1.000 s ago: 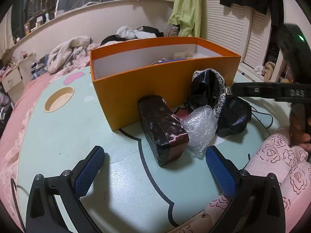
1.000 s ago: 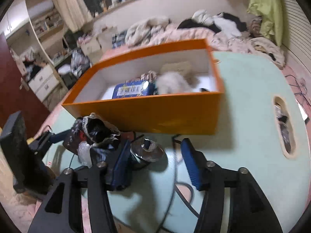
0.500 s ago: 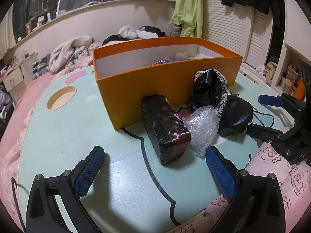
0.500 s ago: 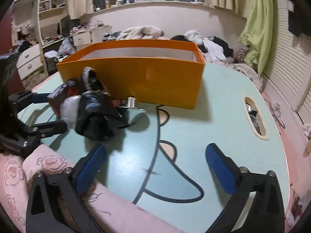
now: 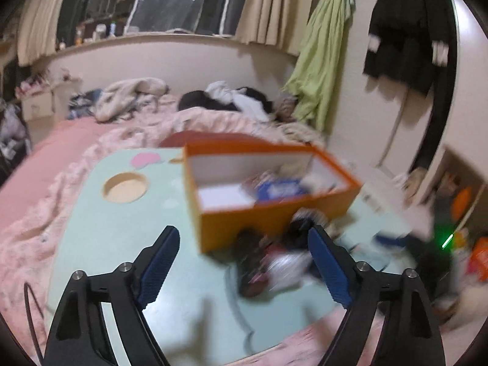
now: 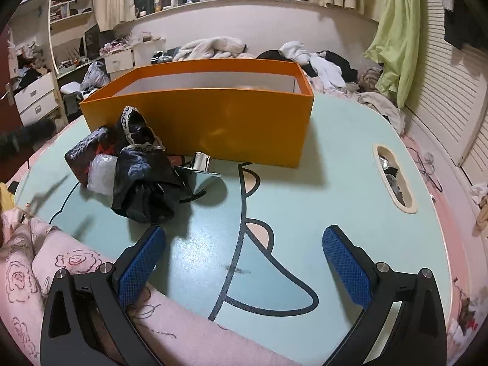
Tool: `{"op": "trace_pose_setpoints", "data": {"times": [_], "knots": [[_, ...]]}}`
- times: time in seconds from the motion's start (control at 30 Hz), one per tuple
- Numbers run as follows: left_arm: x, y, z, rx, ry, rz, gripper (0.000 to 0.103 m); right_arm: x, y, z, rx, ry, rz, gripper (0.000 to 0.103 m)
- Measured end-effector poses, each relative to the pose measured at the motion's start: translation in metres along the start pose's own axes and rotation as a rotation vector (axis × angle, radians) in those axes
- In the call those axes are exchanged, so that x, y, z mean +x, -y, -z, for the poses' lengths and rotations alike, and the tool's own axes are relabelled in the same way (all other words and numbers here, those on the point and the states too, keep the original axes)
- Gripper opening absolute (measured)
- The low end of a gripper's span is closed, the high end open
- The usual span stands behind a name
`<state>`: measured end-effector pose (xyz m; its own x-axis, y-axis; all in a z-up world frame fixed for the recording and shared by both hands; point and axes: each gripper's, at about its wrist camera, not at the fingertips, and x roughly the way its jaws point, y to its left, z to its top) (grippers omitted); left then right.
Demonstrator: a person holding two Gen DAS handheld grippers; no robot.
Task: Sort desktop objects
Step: 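Reach the left tool into the box and grasp the brown card deck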
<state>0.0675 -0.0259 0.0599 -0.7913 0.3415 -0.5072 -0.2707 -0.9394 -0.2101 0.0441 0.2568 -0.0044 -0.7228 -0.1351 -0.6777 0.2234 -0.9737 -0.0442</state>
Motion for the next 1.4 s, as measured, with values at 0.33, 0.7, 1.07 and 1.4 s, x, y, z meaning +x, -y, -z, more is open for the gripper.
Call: {"op": "trace_pose_setpoints", "data": {"times": [0.33,0.7,1.07,1.4], "knots": [[0.106,0.02,-0.081,-0.149,-0.397,0.093,0.073,0.001,0.004,-0.002,0.0,0.0,-0.004,0.102],[0.189,0.044,-0.056,-0.148,-0.629,0.035,0.067,0.001,0.004,-0.003,0.0,0.002,-0.007,0.102],[0.114,0.011,-0.066,-0.268,-0.382,0.191,0.024,0.0,0.004,-0.004,0.001,0.004,-0.009,0.102],[0.055,-0.017,-0.058,-0.305,-0.287,0.22,0.043,0.001,0.004,-0.007,0.001,0.005,-0.01,0.102]]}}
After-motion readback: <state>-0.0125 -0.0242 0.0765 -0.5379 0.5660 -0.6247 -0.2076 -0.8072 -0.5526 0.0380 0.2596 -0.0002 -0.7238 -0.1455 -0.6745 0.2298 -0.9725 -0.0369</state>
